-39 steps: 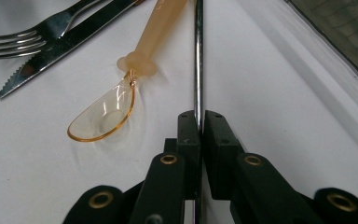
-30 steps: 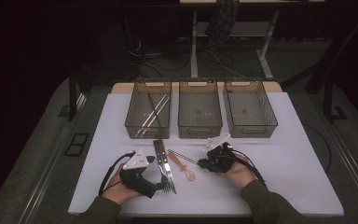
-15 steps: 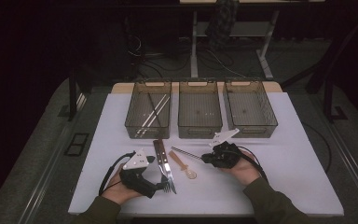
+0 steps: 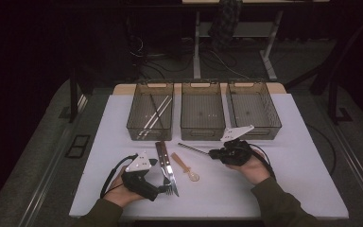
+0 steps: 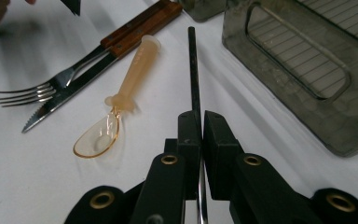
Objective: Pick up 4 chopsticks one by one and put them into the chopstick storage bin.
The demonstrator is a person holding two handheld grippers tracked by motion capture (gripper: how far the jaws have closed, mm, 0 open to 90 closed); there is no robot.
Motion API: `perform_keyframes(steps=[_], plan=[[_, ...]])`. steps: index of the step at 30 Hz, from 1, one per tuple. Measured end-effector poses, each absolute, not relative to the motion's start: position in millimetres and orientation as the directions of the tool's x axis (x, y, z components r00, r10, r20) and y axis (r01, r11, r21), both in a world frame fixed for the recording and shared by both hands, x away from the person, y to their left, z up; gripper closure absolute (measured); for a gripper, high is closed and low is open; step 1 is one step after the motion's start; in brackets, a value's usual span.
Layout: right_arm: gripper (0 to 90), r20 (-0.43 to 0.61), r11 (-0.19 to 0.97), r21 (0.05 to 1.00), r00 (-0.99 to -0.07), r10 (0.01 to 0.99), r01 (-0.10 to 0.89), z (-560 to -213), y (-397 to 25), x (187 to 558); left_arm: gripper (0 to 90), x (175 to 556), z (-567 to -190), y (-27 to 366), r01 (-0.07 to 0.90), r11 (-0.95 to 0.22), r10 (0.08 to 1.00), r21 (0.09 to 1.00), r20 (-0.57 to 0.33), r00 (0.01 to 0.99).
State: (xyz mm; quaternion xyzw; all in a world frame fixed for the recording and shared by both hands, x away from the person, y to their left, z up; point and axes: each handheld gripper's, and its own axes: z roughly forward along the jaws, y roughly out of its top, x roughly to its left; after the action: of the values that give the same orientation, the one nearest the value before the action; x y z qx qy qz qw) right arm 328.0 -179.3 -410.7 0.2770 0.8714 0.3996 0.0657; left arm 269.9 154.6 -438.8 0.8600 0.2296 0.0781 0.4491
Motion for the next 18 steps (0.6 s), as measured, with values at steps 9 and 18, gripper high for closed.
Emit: perform_keyframes(steps=[9, 18], plan=[[85.2, 0.113, 0.491, 0.766, -0.838, 0.534, 0.416, -397.1, -184.4, 328.7, 0.0, 270.7, -439.1, 156.3, 0.332, -0.480, 0.473, 0.812, -0.079, 0.877], [85.2, 0.128, 0.453, 0.793, -0.838, 0.531, 0.408, -385.9, -186.1, 329.8, 0.0, 271.3, -439.5, 156.3, 0.335, -0.473, 0.472, 0.815, -0.087, 0.878]])
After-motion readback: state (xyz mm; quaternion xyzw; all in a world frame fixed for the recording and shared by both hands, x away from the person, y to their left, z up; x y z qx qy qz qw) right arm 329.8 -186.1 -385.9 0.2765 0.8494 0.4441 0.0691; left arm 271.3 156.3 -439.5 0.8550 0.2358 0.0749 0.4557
